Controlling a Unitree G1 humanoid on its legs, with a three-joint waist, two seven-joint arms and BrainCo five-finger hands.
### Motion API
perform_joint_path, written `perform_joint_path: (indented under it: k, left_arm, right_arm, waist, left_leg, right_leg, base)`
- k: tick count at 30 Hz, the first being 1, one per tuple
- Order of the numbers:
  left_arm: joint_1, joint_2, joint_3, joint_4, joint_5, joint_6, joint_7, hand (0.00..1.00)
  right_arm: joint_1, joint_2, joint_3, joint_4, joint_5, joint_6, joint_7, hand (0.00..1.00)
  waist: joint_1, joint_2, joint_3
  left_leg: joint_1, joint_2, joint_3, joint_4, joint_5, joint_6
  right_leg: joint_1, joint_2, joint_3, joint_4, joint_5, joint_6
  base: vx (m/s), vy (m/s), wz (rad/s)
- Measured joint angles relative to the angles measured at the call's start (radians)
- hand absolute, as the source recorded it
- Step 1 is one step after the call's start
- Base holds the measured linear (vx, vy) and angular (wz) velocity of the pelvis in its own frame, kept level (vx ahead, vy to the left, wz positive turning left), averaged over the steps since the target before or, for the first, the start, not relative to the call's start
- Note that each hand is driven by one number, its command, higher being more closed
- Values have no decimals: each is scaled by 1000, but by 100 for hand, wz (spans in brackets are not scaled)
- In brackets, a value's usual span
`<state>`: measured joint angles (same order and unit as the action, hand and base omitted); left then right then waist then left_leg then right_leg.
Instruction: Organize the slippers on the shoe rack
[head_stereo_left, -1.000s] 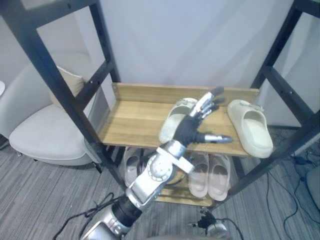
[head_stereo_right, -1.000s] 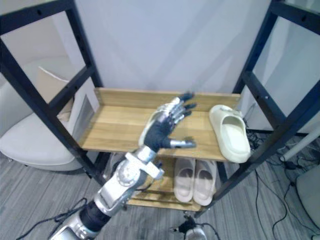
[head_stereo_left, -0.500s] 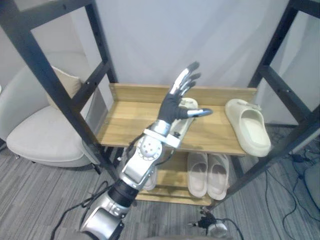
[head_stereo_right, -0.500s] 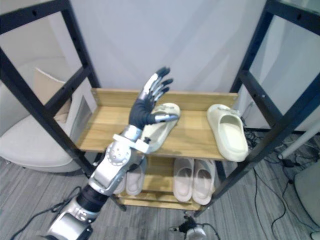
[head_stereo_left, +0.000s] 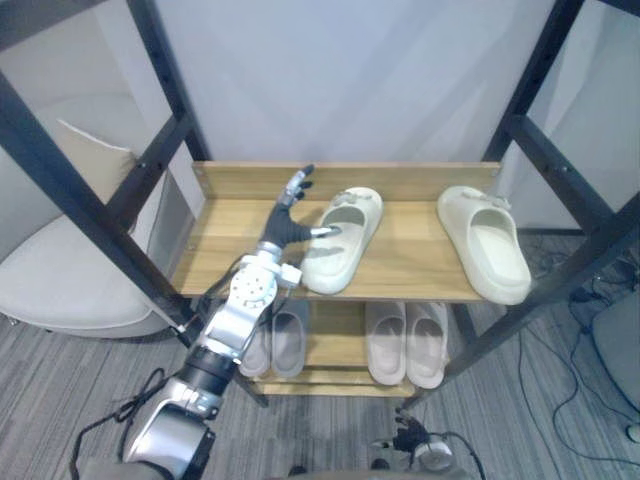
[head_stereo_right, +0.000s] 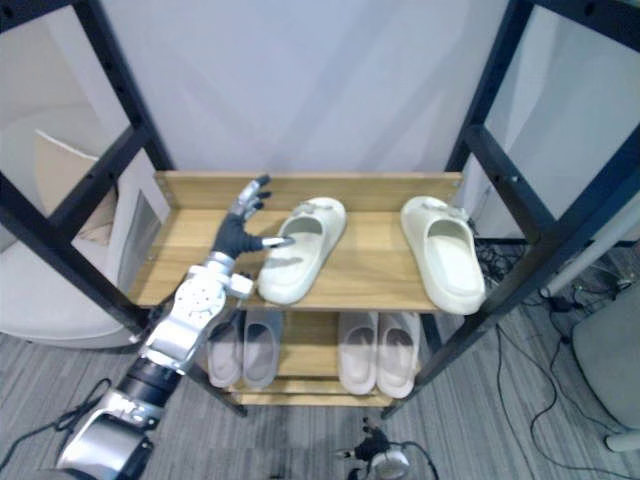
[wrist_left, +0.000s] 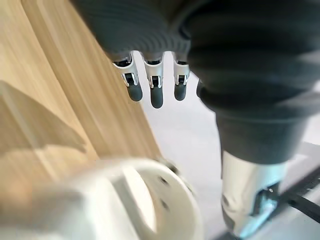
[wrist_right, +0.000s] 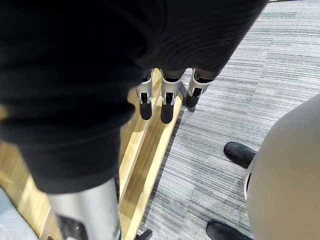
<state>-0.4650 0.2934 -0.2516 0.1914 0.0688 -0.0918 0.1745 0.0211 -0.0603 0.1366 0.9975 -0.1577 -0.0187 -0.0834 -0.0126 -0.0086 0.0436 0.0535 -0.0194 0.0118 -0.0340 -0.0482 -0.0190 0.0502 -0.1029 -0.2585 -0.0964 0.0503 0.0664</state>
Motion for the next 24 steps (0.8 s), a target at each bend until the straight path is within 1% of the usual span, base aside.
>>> perform_joint_path:
  k: [3,9,16,24]
  left_arm:
    - [-8,13,21,5,31,12,20,0]
    - [-20,27,39,38,88,22,25,0]
    - [-23,27,39,70,96,33,24,0]
    - [-29,19,33,103,96,39,24,0]
  right_arm:
    - [0,11,-15,-1,0,0,0,0]
    - [1,13,-15,-4,-1,-5,-1,0]
    - [9,13,-15,-31,-1,-9,-3,0]
    - [7,17,-15,-38,-1,-10,-7,0]
  waist:
    - [0,-4,6]
    - [-3,-4,14]
    - [-7,-2,32]
    - [-27,-3,33]
  left_leg:
    - [0,-2,6,0,0,0]
    - [-4,-7,17,1,0,1]
    - [-2,-5,18,1,0,1]
    - [-5,-7,23,1,0,1]
  right_leg:
    - [-3,-3,6,0,4,2]
    - [-15,-6,21,-1,13,3]
    - [-16,-5,22,-1,13,2]
    - [-17,-7,24,-1,15,4]
  base:
    - [-32,10,-6]
    - [-53,11,-7]
    - [-26,-4,0]
    - [-5,0,0]
